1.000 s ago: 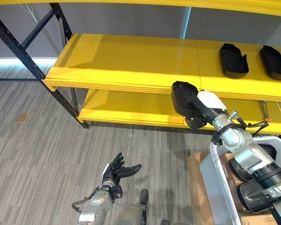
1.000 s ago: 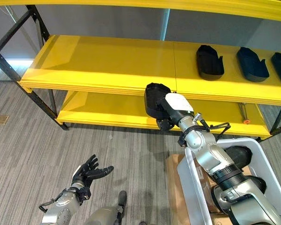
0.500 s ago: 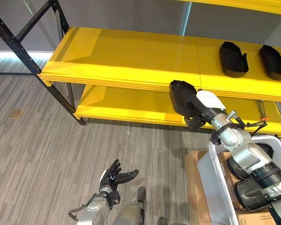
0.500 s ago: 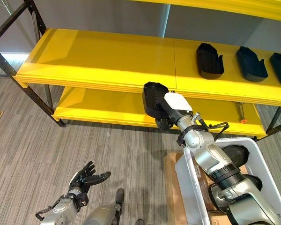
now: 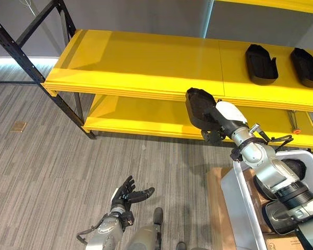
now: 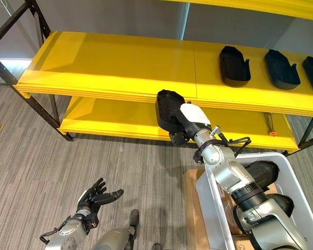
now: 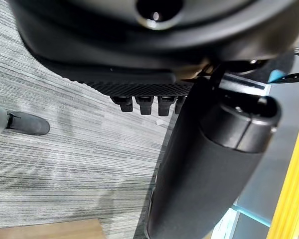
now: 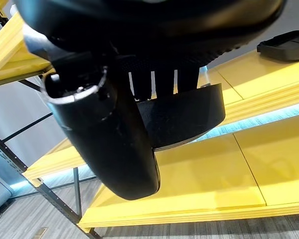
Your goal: Move parts from the plastic box to the shelf.
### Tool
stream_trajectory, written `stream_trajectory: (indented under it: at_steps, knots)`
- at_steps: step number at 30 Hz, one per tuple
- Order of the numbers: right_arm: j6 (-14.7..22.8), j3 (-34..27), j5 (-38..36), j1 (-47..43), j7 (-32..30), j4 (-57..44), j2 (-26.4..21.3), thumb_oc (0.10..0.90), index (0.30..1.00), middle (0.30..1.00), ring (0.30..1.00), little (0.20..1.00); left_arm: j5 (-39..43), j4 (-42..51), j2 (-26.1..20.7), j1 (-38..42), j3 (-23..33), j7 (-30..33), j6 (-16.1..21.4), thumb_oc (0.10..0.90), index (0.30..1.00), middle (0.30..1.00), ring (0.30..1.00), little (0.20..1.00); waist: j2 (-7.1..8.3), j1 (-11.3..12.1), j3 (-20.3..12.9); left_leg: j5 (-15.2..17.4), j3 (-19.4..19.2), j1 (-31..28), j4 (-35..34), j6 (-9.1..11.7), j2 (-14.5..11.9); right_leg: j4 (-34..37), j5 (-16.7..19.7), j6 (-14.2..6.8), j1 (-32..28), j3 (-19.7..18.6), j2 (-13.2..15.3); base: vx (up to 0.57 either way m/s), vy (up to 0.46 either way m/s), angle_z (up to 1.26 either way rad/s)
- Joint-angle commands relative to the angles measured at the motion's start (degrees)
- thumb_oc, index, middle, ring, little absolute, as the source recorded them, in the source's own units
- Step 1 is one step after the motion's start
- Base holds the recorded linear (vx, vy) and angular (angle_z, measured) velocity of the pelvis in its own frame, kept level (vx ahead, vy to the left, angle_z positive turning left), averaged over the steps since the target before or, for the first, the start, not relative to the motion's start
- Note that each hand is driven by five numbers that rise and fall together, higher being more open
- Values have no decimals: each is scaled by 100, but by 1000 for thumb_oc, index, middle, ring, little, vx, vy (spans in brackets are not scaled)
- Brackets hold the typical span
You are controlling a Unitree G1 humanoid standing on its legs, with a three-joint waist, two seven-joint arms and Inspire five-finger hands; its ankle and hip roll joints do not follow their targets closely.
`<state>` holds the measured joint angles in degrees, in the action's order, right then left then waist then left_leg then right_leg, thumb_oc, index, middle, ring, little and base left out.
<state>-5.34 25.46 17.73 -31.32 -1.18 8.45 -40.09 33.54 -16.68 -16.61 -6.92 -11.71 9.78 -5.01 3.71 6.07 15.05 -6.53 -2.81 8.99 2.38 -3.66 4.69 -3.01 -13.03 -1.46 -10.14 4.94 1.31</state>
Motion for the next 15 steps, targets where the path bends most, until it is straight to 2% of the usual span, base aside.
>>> stream_trajectory:
  at_steps: [1, 6, 7, 15]
  knots:
    - [254, -379, -105, -575, -558, -318, 181, 400, 300, 300, 300, 300, 106, 534, -62, -135, -47, 24, 290, 900, 1000, 1000, 1000, 1000, 330, 25, -839, 378, 6, 562, 596, 330, -364, 447, 334, -445, -161, 44, 372, 0, 0, 0]
    - [209, -402, -126, -593, -586, -247, 217, 400, 300, 300, 300, 300, 124, 530, -41, -145, -30, 51, 286, 900, 1000, 1000, 1000, 1000, 356, 40, -838, 394, 22, 592, 596, 335, -362, 468, 347, -463, -148, 65, 386, 0, 0, 0]
    - [-262, -323, -804, -1411, -1009, 2186, 597, 400, 300, 300, 300, 300, 38, 407, -135, 173, -468, -265, 161, 900, 1000, 1000, 1000, 1000, -101, -305, -623, 841, 91, -792, -57, 852, -1172, 449, 1162, -690, 819, 658, 933, 0, 0, 0]
    - [-255, -201, -779, -1617, -971, 2327, 596, 400, 300, 300, 300, 300, 69, 440, -114, 144, -449, -273, 170, 900, 1000, 1000, 1000, 1000, -92, -275, -583, 872, 70, -763, 56, 873, -1213, 557, 1233, -709, 800, 649, 904, 1, -15, -13]
